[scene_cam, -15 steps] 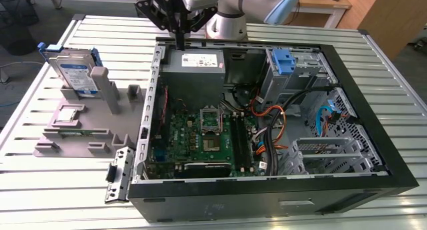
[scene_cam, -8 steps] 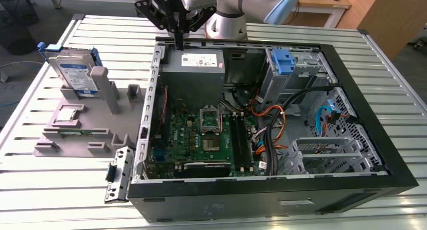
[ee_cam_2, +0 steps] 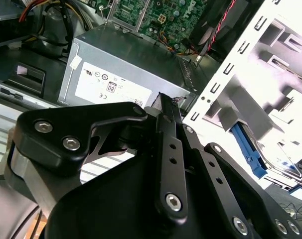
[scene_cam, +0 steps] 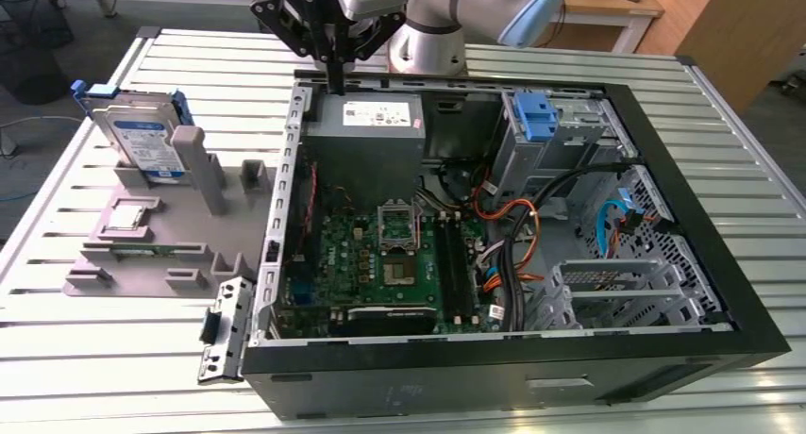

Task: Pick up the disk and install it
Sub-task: 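Reach for the disk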

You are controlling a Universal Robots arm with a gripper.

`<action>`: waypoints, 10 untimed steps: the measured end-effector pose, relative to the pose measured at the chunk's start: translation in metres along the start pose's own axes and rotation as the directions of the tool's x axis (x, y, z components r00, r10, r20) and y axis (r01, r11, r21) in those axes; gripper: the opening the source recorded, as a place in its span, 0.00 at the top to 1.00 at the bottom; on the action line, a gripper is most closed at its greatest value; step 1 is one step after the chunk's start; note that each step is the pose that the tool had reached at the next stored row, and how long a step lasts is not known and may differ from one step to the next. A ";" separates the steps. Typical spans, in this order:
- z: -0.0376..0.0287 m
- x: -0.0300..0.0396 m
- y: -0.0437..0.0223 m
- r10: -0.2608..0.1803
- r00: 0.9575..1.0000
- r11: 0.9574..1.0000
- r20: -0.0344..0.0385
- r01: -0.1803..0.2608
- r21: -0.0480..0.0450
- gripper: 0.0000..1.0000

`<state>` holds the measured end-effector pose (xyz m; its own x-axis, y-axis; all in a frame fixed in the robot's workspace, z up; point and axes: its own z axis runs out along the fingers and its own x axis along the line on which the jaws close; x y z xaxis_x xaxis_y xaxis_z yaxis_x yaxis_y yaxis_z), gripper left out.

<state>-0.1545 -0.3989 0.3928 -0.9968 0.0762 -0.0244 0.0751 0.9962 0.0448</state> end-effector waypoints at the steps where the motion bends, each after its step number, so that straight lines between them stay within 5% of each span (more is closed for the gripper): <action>1: 0.0000 0.0005 0.0000 0.000 1.000 1.000 0.000 0.000 0.000 0.90; 10: -0.0001 0.0076 -0.0005 0.000 1.000 1.000 0.000 0.000 0.000 0.90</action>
<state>-0.1622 -0.3989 0.3928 -0.9968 0.0762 -0.0244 0.0751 0.9962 0.0448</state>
